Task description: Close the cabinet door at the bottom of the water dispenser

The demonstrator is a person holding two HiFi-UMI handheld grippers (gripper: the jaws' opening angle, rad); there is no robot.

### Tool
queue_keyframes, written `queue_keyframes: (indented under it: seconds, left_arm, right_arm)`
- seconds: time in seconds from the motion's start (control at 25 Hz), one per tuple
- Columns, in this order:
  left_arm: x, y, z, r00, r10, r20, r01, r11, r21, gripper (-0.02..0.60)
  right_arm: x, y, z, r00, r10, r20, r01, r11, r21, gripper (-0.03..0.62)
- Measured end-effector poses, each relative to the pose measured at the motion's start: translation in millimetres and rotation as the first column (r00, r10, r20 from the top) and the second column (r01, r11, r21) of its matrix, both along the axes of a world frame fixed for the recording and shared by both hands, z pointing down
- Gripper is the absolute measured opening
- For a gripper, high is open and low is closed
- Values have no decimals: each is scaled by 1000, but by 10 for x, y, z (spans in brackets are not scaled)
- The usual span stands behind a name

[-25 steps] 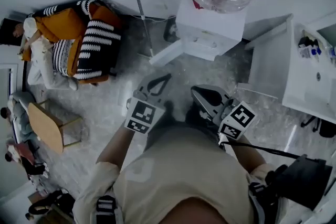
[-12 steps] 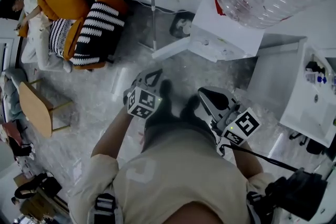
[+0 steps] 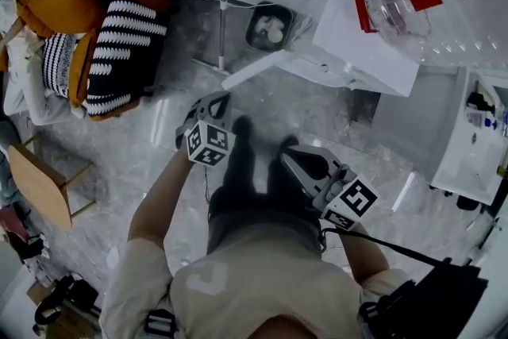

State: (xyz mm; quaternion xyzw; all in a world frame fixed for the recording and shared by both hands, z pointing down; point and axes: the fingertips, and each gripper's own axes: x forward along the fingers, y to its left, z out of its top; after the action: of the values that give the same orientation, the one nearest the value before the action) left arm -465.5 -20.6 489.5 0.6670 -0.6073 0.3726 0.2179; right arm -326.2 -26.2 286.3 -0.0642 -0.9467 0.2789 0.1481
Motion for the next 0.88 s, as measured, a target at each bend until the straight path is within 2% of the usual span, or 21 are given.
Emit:
queue_keyframes:
  seconds: [0.12, 0.28, 0.4, 0.52, 0.56, 0.6, 0.64, 0.76, 0.88]
  left_arm:
    - [-161, -33, 387, 999, 35, 11, -34, 999, -39, -9]
    - [-128, -36, 920, 996, 87, -31, -90, 991, -97, -9]
    - [-133, -95, 1333, 994, 105, -32, -108, 987, -118, -9]
    - [-148, -135, 1739, 994, 103, -30, -106, 985, -137, -8]
    - [-171, -154, 1874, 995, 99, -25, -102, 983, -150, 18]
    - [-193, -172, 2005, 995, 94, -24, -96, 981, -168, 117]
    - [-206, -180, 2127, 996, 84, -31, -89, 978, -190, 162]
    - [-187, -149, 2429, 996, 48, -75, -65, 965, -252, 188]
    - [-228, -171, 2610, 997, 46, -69, -64, 954, -294, 229]
  right_arm:
    - [-184, 51, 258, 1000, -19, -19, 19, 1000, 18, 11]
    - [-287, 116, 590, 998, -36, -60, 38, 999, 29, 11]
    - [-279, 105, 879, 997, -35, -75, 38, 998, 39, 11]
    - [-194, 108, 1205, 991, -23, -129, 31, 998, 61, 11]
    - [-179, 100, 1291, 991, -16, -136, 24, 998, 58, 11]
    - [-161, 96, 1370, 990, -11, -140, 18, 999, 50, 11]
    - [-132, 102, 1444, 989, -7, -147, 14, 999, 41, 11]
    - [-18, 165, 1640, 983, -5, -184, 8, 1000, 13, 11]
    - [-8, 184, 1751, 982, -3, -187, 3, 1000, -1, 11]
